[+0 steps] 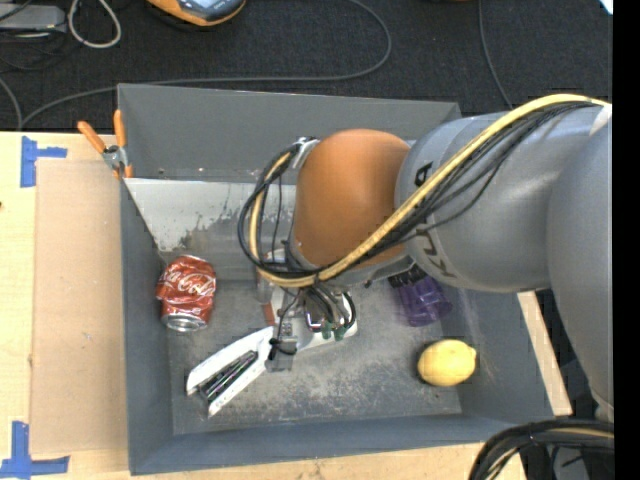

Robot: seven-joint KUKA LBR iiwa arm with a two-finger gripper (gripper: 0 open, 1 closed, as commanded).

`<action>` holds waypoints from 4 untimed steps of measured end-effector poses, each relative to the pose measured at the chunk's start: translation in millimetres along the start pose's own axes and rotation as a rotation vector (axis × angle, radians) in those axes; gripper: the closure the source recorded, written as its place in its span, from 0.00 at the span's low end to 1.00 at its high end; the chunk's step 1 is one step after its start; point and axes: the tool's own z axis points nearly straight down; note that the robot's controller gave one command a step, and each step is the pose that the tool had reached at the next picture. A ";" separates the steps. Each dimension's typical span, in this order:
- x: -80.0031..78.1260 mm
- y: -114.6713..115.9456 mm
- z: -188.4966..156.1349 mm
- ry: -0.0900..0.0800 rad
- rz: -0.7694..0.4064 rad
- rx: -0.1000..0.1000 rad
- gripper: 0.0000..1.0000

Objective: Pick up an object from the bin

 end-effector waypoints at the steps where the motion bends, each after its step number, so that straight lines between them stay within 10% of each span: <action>1: 0.0 0.1 0.0 0.000 0.000 0.000 0.00; 3: 18.0 38.0 24.0 0.004 -0.092 0.000 0.00; 4: -41.4 51.0 111.7 0.001 -0.295 0.000 0.00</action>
Offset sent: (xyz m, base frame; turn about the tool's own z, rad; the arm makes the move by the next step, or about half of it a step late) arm -0.0304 0.0563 -0.0384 -0.0790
